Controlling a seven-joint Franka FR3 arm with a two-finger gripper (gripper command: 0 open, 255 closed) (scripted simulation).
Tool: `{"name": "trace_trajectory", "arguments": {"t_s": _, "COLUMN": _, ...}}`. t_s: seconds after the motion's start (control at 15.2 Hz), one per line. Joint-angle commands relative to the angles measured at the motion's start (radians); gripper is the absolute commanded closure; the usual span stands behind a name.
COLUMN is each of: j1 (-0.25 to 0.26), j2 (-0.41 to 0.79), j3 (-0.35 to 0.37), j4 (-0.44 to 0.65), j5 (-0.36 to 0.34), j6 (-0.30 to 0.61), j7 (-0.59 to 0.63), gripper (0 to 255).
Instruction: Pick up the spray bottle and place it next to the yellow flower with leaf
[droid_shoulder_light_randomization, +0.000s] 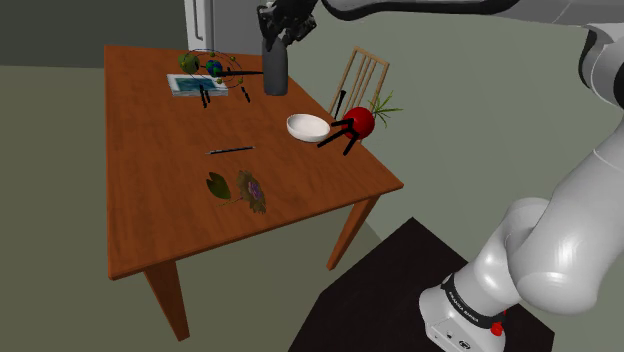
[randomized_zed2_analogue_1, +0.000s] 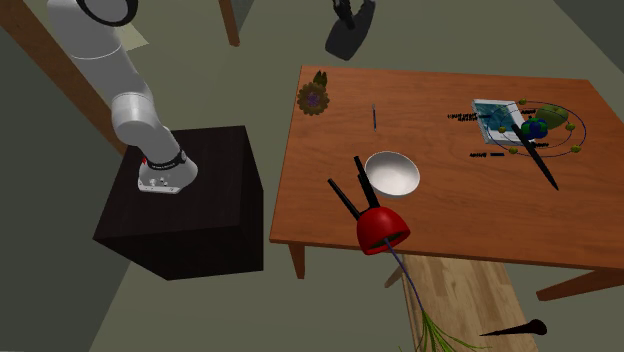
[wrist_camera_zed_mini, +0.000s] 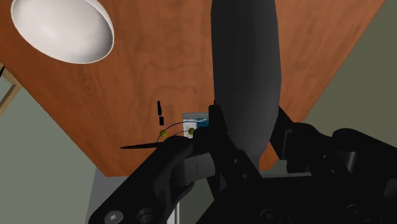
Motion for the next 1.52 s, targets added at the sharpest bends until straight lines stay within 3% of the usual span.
{"name": "trace_trajectory", "arguments": {"t_s": 0.0, "j1": 0.004, "j2": 0.003, "j3": 0.003, "j4": -0.013, "j5": -0.008, "j6": 0.013, "j7": 0.015, "gripper": 255}}
{"name": "trace_trajectory", "arguments": {"t_s": 1.45, "j1": -0.001, "j2": 0.042, "j3": -0.012, "j4": -0.252, "j5": -0.09, "j6": 0.281, "j7": 0.127, "gripper": 255}}
